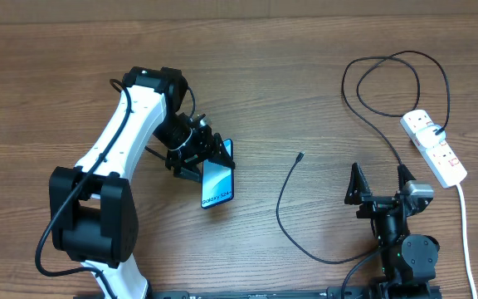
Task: Plug charger to phone and switch on socket
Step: 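Lift the phone with the left gripper and tilt it upright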
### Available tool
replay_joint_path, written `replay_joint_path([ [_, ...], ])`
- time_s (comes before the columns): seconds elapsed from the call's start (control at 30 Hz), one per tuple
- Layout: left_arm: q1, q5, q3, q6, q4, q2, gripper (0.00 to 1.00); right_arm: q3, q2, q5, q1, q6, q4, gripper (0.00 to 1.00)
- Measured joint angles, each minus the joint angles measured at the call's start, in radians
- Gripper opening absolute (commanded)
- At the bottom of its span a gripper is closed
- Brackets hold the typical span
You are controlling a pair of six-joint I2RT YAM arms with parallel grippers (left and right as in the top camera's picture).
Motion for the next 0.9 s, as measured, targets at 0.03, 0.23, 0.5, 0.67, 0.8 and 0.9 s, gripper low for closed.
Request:
replay_joint_path([
  [0.03, 0.000, 0.000, 0.000, 0.000, -0.001, 0.000, 0.48, 0.000, 0.000, 0.000, 0.000, 0.000, 0.000, 1.00],
  [0.23, 0.000, 0.008, 0.000, 0.000, -0.002, 0.000, 0.47, 0.000, 0.000, 0.000, 0.000, 0.000, -0.001, 1.00],
  [0.5, 0.000, 0.023, 0.000, 0.000, -0.004, 0.000, 0.47, 0.000, 0.000, 0.000, 0.000, 0.000, 0.000, 1.00],
  [0.67, 0.000, 0.024, 0.000, 0.000, -0.004, 0.000, 0.48, 0.000, 0.000, 0.000, 0.000, 0.000, 0.000, 1.00],
  [0.8, 0.000, 0.026, 0.000, 0.000, -0.008, 0.000, 0.48, 0.000, 0.000, 0.000, 0.000, 0.000, 0.000, 1.00],
  [0.9, 0.000, 0.026, 0.000, 0.000, -0.016, 0.000, 0.48, 0.000, 0.000, 0.000, 0.000, 0.000, 0.000, 1.00],
])
